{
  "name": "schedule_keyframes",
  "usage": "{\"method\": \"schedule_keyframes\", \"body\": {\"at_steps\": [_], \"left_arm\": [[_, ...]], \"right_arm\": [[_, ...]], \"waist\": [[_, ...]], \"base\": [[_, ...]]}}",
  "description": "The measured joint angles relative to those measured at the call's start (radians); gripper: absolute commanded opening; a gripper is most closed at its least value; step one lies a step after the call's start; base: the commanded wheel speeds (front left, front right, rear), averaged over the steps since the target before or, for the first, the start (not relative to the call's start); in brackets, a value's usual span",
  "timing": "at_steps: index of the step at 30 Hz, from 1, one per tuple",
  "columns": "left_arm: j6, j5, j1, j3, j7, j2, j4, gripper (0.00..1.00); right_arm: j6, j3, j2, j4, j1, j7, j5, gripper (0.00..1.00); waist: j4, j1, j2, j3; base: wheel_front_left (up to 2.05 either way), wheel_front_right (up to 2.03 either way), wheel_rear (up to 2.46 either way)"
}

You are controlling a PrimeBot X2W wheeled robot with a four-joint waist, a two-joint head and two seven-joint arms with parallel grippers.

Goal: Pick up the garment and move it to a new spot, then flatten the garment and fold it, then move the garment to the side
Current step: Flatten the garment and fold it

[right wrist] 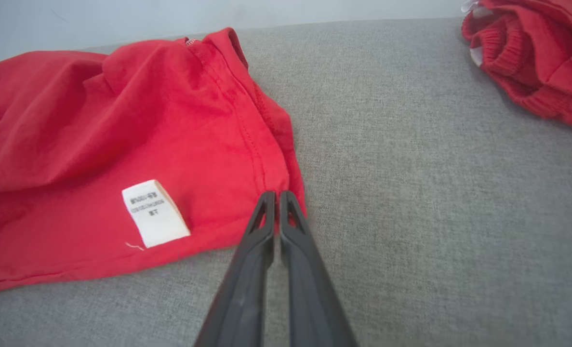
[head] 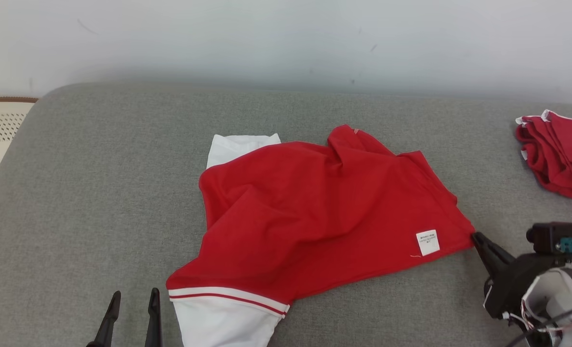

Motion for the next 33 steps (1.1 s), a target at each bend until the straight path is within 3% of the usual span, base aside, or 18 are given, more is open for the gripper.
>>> {"method": "schedule_keyframes", "body": {"at_steps": [12,30,32,33], "left_arm": [[0.003,-0.007,0.002,0.009,0.000,0.000,-0.003,1.00],[-0.003,-0.007,-0.001,0.021,0.000,0.000,0.013,1.00],[-0.005,-0.007,-0.001,0.020,0.000,0.000,0.012,1.00],[-0.001,-0.007,-0.001,0.019,0.000,0.000,0.011,1.00]], "right_arm": [[0.000,-0.044,-0.057,-0.192,0.169,-0.056,-0.016,0.00],[0.000,-0.148,-0.075,-0.251,0.278,-0.015,-0.017,0.01],[0.000,-0.157,-0.073,-0.245,0.281,-0.011,-0.028,0.56],[0.000,-0.166,-0.071,-0.242,0.282,-0.015,-0.033,1.00]], "waist": [[-0.014,0.0000,0.0000,0.010],[-0.026,0.0000,0.0000,0.011],[-0.027,0.0000,0.0000,0.008],[-0.027,0.0000,0.0000,0.006]], "base": [[0.00,0.00,0.00],[0.00,0.00,0.00],[0.00,0.00,0.00],[0.00,0.00,0.00]]}}
